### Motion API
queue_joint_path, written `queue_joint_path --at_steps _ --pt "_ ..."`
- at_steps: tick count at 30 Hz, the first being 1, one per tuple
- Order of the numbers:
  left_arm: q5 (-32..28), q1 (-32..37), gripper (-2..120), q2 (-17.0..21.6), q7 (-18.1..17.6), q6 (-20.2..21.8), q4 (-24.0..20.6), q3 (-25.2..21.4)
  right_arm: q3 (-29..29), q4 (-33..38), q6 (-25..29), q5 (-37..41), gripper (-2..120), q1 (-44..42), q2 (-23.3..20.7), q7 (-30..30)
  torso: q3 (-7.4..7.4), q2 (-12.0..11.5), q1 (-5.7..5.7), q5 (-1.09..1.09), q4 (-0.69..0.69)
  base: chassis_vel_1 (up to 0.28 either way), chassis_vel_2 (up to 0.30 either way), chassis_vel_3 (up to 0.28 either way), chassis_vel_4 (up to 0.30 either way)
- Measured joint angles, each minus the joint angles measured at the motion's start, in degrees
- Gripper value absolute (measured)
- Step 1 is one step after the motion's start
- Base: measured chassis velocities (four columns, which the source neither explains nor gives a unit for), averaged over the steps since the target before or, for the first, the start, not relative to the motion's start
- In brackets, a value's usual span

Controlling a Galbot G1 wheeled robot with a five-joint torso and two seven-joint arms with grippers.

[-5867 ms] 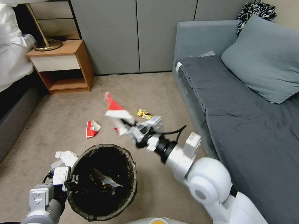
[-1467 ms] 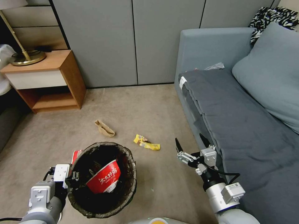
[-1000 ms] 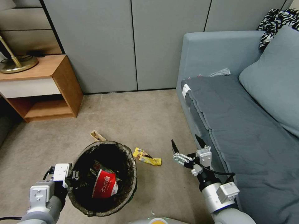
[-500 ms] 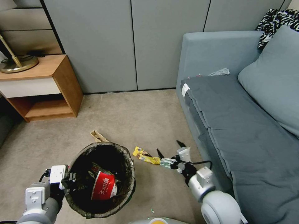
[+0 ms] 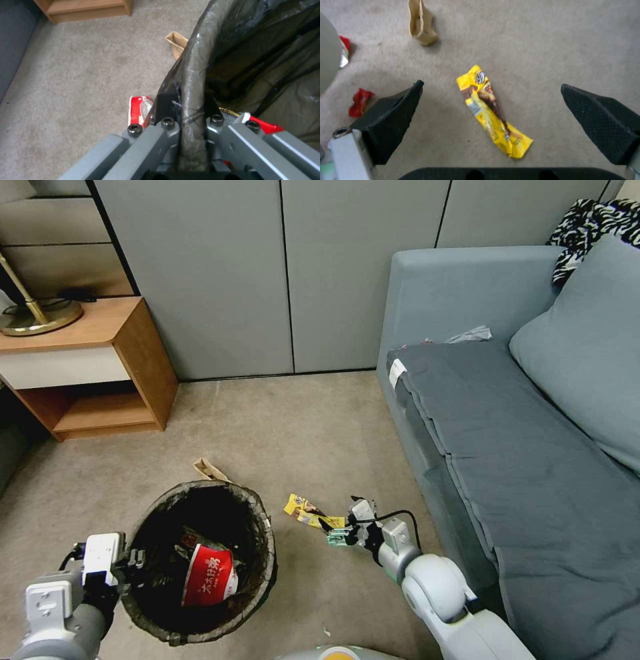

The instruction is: Pick up the trash bin, then pick up the garbage from the floor and place it into the trash bin.

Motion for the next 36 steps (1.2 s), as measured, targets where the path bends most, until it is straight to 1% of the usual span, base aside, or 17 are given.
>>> queue_joint_path --at_steps 3,4,6,8,11,13,15,16,20,21,28,36 --pt "-0.1 0.0 1 -0.1 0.0 0.0 0.0 0.1 -2.4 -5.7 -0.1 0.2 100 3.9 1.6 -0.1 0.00 0.0 0.00 0.00 0.00 0.000 0.000 0.000 0.000" --pt "-0.1 0.0 1 -0.1 0.0 0.0 0.0 0.1 -2.4 -5.7 -0.1 0.2 100 3.9 1.6 -0.1 0.00 0.0 0.00 0.00 0.00 0.000 0.000 0.000 0.000" --pt "0.0 -0.1 1 -0.1 0.0 0.0 0.0 0.4 -3.4 -9.2 0.1 0.0 100 5.7 2.6 0.1 0.00 0.0 0.00 0.00 0.01 0.000 0.000 0.000 0.000" --pt "0.0 -0.1 1 -0.1 0.0 0.0 0.0 0.5 -3.7 -10.1 0.4 -0.1 100 6.2 2.9 0.1 0.00 0.0 0.00 0.00 0.00 0.000 0.000 0.000 0.000" --pt "0.2 -0.1 1 -0.1 0.0 0.1 0.0 0.8 -4.8 -14.1 1.0 -0.5 100 8.0 4.4 0.5 0.00 0.0 0.00 0.00 0.00 0.000 0.000 0.000 0.000" --pt "0.2 -0.1 1 -0.1 0.0 0.1 0.0 0.8 -4.9 -14.3 1.0 -0.5 100 8.0 4.4 0.5 0.00 0.0 0.00 0.00 0.00 0.000 0.000 0.000 0.000" --pt "0.2 -0.1 1 -0.2 0.0 0.1 0.0 0.8 -5.2 -17.3 1.5 -0.7 100 9.4 5.6 0.9 0.00 0.0 0.00 0.00 0.00 0.000 0.000 0.000 0.000" --pt "0.2 -0.1 1 -0.2 0.0 0.1 0.0 0.8 -5.2 -17.3 1.5 -0.7 100 9.4 5.6 0.9 0.00 0.0 0.00 0.00 0.00 0.000 0.000 0.000 0.000" --pt "0.4 -0.1 1 -0.3 -0.1 0.1 0.0 1.1 -5.4 -22.3 2.6 -1.3 100 11.2 7.1 1.2 0.00 0.0 -0.01 0.00 0.00 0.000 0.000 0.000 0.000" --pt "0.4 -0.1 1 -0.3 -0.1 0.1 0.0 1.1 -5.4 -22.3 2.6 -1.3 100 11.2 7.1 1.2 0.00 0.0 -0.01 0.00 0.00 0.000 0.000 0.000 0.000" --pt "0.4 -0.1 1 -0.2 -0.1 0.2 0.0 1.2 -5.3 -30.3 3.8 -1.7 100 13.6 9.4 2.0 0.00 0.0 -0.01 0.01 0.00 0.000 0.000 0.000 0.000" --pt "0.7 -0.1 1 -0.3 -0.1 0.2 0.0 1.6 -5.0 -35.8 5.0 -2.2 100 15.1 11.0 2.1 0.00 0.0 -0.01 0.00 0.00 0.000 0.000 0.000 0.000"
